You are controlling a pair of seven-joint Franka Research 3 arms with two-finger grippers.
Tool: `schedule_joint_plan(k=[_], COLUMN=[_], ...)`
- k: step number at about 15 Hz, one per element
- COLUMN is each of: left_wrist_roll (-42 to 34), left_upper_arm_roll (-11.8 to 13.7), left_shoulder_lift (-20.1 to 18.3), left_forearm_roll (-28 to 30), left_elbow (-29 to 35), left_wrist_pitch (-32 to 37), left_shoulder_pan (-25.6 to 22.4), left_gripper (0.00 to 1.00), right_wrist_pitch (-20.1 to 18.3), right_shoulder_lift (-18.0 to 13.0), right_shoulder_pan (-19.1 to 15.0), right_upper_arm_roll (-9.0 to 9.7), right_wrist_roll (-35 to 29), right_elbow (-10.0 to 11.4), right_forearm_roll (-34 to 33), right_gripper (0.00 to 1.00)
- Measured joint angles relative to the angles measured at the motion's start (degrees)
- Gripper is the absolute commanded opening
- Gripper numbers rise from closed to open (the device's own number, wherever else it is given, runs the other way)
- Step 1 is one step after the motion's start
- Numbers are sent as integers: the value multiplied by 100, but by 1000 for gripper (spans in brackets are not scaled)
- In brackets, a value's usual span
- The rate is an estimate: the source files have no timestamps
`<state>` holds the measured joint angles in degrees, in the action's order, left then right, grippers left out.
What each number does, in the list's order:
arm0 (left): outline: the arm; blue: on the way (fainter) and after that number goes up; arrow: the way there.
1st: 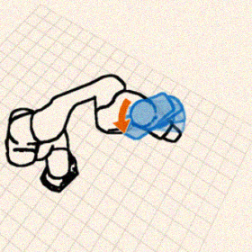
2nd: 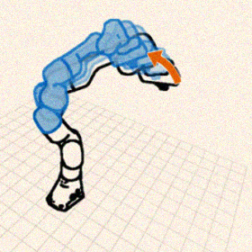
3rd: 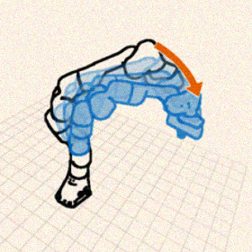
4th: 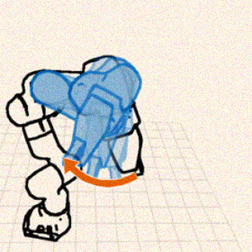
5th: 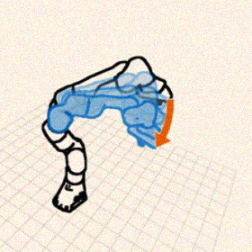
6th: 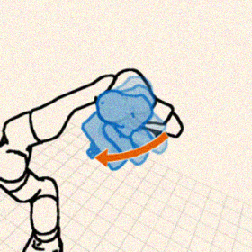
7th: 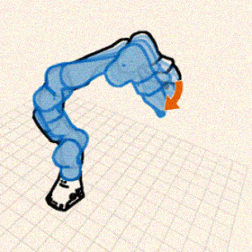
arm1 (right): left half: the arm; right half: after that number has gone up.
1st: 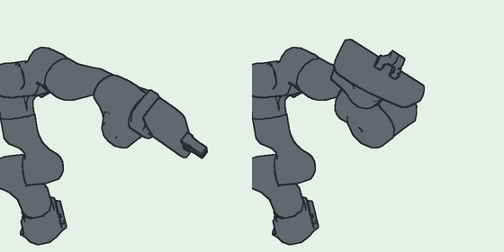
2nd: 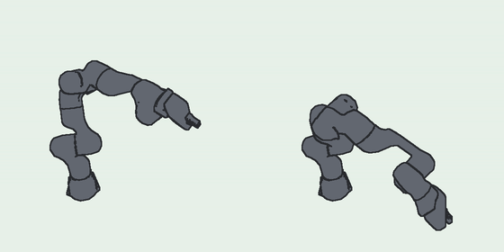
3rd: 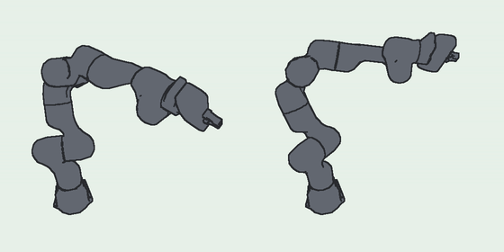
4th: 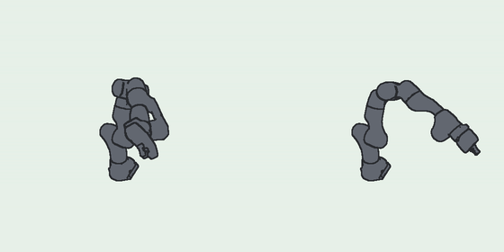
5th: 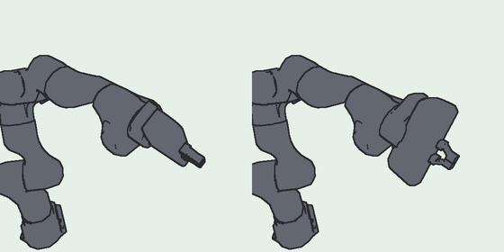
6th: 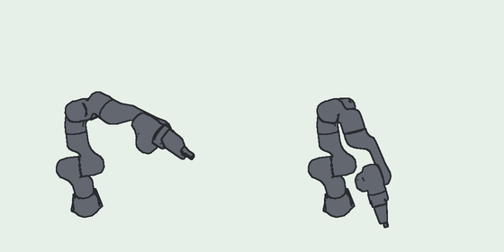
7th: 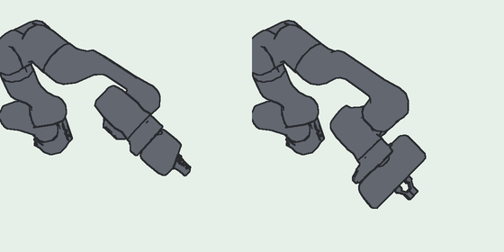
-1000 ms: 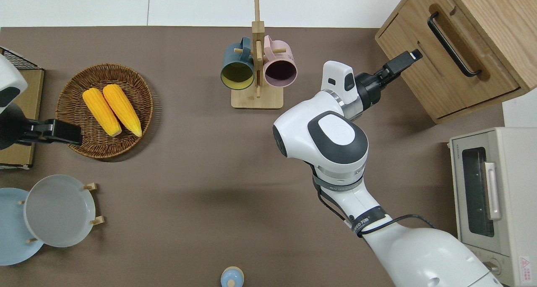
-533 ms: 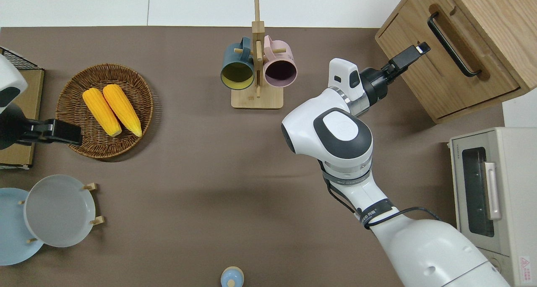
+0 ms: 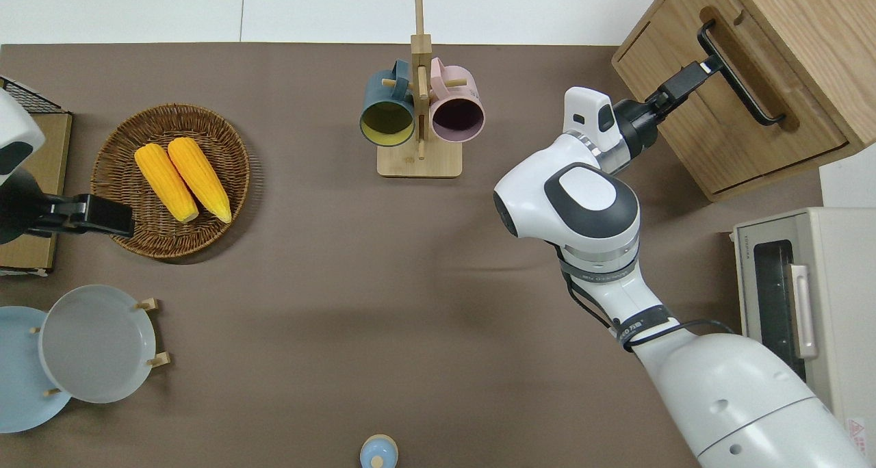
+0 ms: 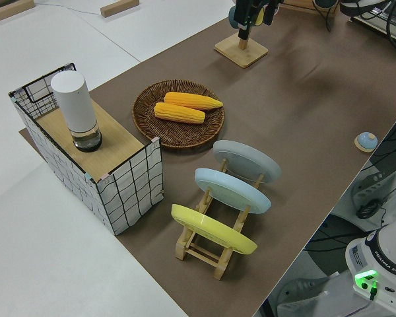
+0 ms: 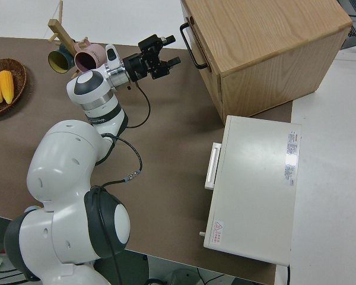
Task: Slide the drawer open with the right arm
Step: 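Close the right gripper on the black drawer handle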
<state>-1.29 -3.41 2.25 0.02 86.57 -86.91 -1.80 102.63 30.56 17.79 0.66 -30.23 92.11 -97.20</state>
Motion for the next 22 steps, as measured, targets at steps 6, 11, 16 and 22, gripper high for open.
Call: schedule_joint_plan(k=[6,11,16,22], left_wrist_roll=[0,0,0,0], left_upper_arm_roll=[0,0,0,0], left_shoulder_lift=[0,0,0,0], left_forearm_roll=[0,0,0,0], left_elbow=[0,0,0,0], left_wrist_pitch=[0,0,0,0], left_shoulder_pan=[0,0,0,0], left_gripper=[993,993,993,993], right_wrist_pitch=[94,244,272,272], right_shoulder_lift=[-2,-35,-46,-50], right_shoulder_pan=[-161,-296,-350,-328], right_upper_arm_roll=[-1,-4,-2,23], right_wrist_roll=[9,38,44,57], right_elbow=[-31,-103,-105,-135], right_forearm_roll=[-198,-204,-205,-196], right_gripper=[975,890,245,0])
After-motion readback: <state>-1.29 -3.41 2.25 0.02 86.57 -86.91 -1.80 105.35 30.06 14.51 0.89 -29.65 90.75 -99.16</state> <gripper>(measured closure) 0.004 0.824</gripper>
